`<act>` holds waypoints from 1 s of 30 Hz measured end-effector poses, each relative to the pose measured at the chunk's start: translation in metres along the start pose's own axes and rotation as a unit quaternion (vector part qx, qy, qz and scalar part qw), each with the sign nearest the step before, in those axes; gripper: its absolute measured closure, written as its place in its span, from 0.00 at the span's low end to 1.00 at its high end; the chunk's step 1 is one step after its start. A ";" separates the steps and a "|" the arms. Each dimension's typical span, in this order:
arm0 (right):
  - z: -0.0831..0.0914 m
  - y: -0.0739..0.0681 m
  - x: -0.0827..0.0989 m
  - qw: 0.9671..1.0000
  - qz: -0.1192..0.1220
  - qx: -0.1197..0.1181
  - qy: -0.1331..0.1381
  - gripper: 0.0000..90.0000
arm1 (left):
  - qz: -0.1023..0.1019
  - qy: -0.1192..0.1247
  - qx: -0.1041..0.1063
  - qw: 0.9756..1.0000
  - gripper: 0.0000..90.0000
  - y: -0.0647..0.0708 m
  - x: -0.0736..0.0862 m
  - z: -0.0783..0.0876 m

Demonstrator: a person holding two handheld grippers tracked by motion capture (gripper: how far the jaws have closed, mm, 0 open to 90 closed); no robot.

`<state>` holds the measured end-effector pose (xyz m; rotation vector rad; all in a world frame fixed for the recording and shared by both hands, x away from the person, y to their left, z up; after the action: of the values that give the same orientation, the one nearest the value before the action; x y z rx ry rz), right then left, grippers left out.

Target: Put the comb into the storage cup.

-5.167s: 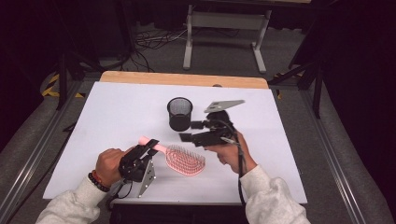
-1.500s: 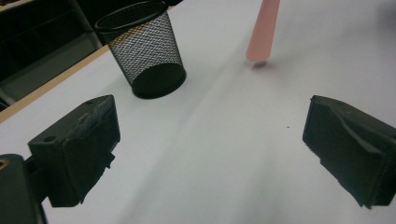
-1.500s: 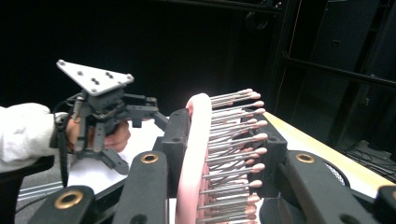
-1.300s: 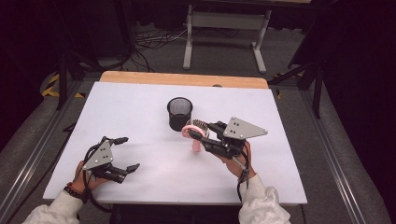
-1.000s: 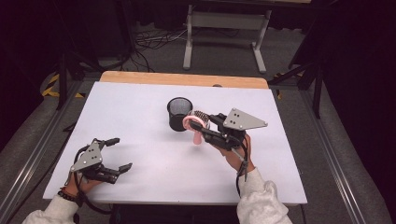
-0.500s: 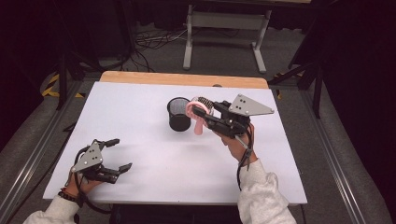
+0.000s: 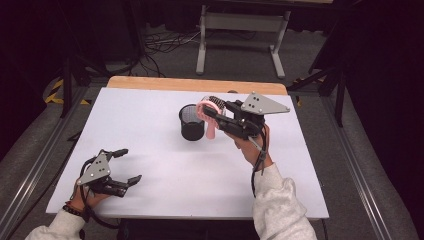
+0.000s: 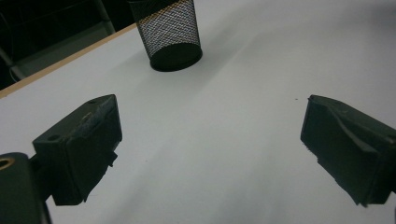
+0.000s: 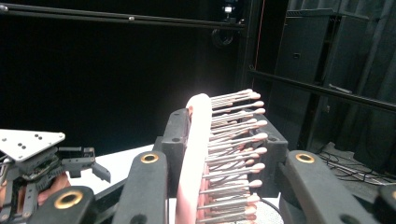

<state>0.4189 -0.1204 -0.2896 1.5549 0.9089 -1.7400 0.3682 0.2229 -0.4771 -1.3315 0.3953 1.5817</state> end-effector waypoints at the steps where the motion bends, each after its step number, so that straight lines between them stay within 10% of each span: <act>1: -0.001 0.001 -0.001 1.000 0.001 -0.001 0.002 0.72 | 0.000 -0.002 -0.001 1.000 0.07 0.000 0.001 0.000; 30: -0.029 0.007 -0.024 1.000 0.014 0.011 0.000 0.72 | 0.015 0.009 0.003 1.000 0.03 -0.001 0.002 -0.001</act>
<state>0.4434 -0.0997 -0.2686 1.5730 0.8665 -1.7356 0.3692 0.2235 -0.4785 -1.3424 0.4324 1.5933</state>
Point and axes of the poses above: each handheld gripper's, and its own axes: z roughly backward along the jaws, x roughly out of its underside, y roughly to its right, the point moved 4 cm from there along -z, roughly forward along the jaws, and after that the axes turned 10 degrees about -z, right-handed, at the moved point
